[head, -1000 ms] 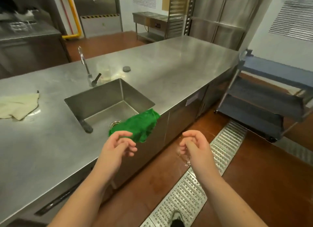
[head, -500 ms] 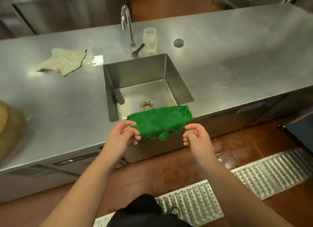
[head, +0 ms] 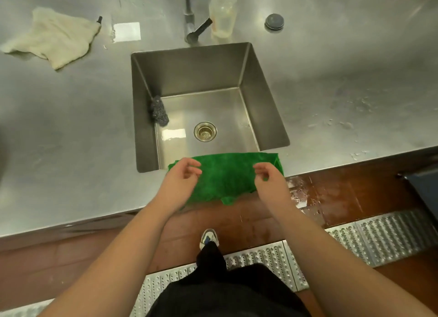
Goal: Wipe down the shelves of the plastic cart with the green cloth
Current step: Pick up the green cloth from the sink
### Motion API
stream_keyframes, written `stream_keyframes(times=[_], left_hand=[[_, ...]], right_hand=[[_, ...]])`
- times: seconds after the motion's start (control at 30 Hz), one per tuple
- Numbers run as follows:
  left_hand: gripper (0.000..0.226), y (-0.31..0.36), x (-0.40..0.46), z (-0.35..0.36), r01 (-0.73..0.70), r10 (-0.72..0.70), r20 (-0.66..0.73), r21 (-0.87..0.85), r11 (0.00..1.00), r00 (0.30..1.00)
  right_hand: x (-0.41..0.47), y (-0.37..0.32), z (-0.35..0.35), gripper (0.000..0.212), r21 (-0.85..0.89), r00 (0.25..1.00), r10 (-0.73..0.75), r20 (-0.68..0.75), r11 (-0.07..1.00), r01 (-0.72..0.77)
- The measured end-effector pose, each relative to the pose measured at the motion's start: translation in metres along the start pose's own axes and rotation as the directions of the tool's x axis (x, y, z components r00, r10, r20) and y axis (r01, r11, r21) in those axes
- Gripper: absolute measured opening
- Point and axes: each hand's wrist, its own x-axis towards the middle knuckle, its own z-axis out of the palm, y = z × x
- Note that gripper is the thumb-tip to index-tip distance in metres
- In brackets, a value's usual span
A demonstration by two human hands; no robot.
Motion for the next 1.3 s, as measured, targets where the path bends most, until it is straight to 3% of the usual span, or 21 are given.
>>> stream_keyframes(times=[0.07,0.13,0.23,0.3,0.37,0.57,0.63,0.73,0.83,0.93,1.03,1.13,1.3], left_hand=[[0.037,-0.005,0.020,0.004,-0.117,0.132,-0.032,0.294,0.949,0.991],[0.048,-0.011,0.040,0.006,-0.221,0.259,0.003,0.534,0.816,0.966],[0.063,-0.016,0.070,0.008,-0.154,0.136,0.088,0.778,0.609,0.987],[0.063,-0.013,0.084,0.004,-0.062,-0.015,0.084,0.833,0.550,0.996],[0.057,-0.012,0.091,0.000,-0.018,-0.050,0.061,0.789,0.615,0.997],[0.034,-0.010,0.094,-0.005,-0.039,-0.065,0.096,0.806,0.590,0.993],[0.023,-0.004,0.090,-0.007,-0.083,0.008,0.100,0.775,0.627,0.995],[0.006,0.016,0.078,-0.012,-0.080,-0.018,0.171,0.550,0.831,0.985],[0.007,0.057,0.059,-0.004,-0.035,-0.014,0.225,0.209,0.977,0.974],[0.012,0.103,0.042,0.023,0.018,0.004,0.270,-0.080,0.997,0.963],[0.016,0.141,0.024,0.072,-0.006,0.074,0.378,-0.178,0.984,0.923],[0.026,0.177,0.003,0.134,-0.077,0.161,0.458,-0.197,0.977,0.874],[0.048,0.221,-0.031,0.256,-0.415,0.281,0.657,0.055,0.908,0.700]], right_hand=[[0.021,0.005,-0.001,0.034,-0.192,0.996,-0.092,0.003,0.977,0.091],[0.043,0.009,-0.004,0.038,-0.345,0.985,-0.175,-0.005,0.925,0.163],[0.068,0.016,-0.005,0.052,-0.577,0.980,-0.196,-0.015,0.803,0.152],[0.077,0.020,-0.004,0.063,-0.666,0.991,-0.128,0.032,0.737,0.116],[0.081,0.025,-0.003,0.066,-0.669,0.995,-0.074,0.064,0.737,0.098],[0.086,0.017,-0.013,0.039,-0.623,0.991,-0.054,0.122,0.773,0.119],[0.084,0.016,-0.021,0.036,-0.531,0.985,-0.102,0.136,0.832,0.159],[0.072,0.006,-0.041,0.016,-0.183,0.990,-0.015,0.142,0.982,0.041],[0.059,-0.003,-0.070,0.007,0.071,0.996,0.067,0.052,0.995,-0.070],[0.038,-0.013,-0.107,0.004,0.281,0.989,0.150,-0.016,0.949,-0.140],[0.010,-0.014,-0.146,0.011,0.553,0.962,0.273,-0.026,0.805,-0.214],[-0.021,-0.006,-0.182,0.018,0.796,0.936,0.351,0.022,0.560,-0.229],[-0.065,0.016,-0.235,0.035,0.980,0.939,0.344,-0.018,0.192,-0.052]])
